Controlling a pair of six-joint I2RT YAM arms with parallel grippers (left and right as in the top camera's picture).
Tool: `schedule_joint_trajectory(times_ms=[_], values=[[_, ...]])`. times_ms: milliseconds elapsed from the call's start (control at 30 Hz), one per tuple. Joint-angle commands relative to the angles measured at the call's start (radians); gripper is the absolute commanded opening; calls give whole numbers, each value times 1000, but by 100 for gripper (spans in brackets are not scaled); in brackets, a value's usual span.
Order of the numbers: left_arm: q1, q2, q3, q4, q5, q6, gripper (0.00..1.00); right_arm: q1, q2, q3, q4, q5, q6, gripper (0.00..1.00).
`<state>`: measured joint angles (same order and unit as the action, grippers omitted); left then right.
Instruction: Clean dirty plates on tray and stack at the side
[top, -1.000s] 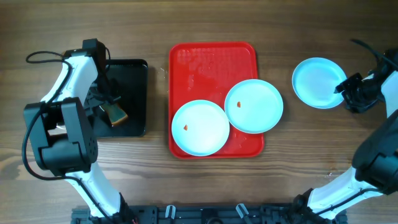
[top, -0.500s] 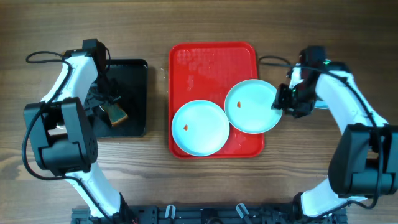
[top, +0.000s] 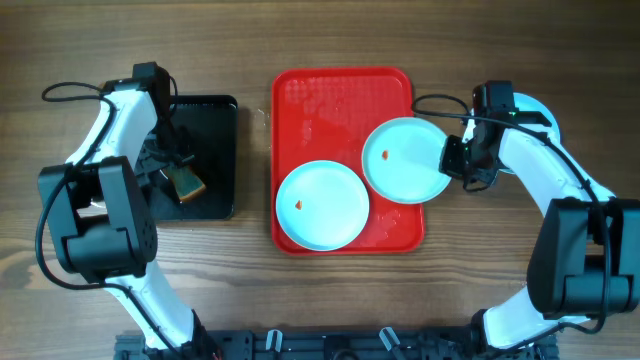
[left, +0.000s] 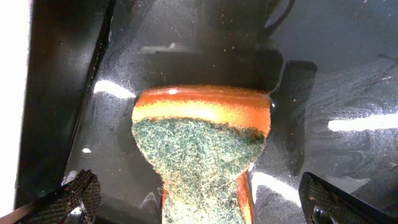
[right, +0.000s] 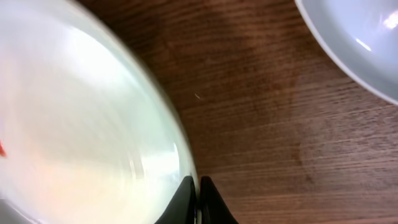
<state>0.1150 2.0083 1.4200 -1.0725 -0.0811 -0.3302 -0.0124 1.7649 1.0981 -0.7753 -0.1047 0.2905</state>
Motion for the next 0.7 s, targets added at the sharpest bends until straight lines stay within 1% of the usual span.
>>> schedule_joint_trajectory(times_ms=[0,67,200,267,300,400,500,667], values=[[-1,-18,-3,0,-6,9,100,4,-9,47,32,-46,8,4],[-1,-18,-3,0,-6,9,100,10,-9,76,97,-111,-2,4],[-1,-18,-3,0,-6,9,100,54,-5,76,211,-119,-3,4],[-1,-18,-3,0,-6,9,100,100,-3,76,278,-121,-23,4],[-1,-18,-3,0,-6,9,100,149,0,76,353,-82,-25,4],[-1,-18,-3,0,-6,9,100,196,16,76,446,-21,-2,4],[-1,-18,-3,0,-6,9,100,222,46,76,511,-22,8,4],[-1,-18,-3,0,-6,9,100,251,96,76,544,-23,56,4]])
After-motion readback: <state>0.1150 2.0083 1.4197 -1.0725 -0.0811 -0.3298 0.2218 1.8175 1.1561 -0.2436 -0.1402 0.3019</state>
